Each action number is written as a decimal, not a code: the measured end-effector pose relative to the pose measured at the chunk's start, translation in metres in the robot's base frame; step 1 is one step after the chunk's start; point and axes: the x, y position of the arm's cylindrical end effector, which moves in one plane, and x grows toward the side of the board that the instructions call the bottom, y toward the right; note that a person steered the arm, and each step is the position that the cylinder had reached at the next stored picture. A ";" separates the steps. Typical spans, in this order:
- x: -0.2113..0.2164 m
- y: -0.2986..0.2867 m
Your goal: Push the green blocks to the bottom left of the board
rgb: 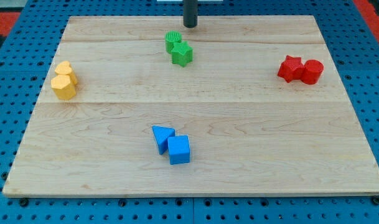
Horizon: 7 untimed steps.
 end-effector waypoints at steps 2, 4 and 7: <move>0.073 -0.051; 0.144 -0.102; 0.142 -0.069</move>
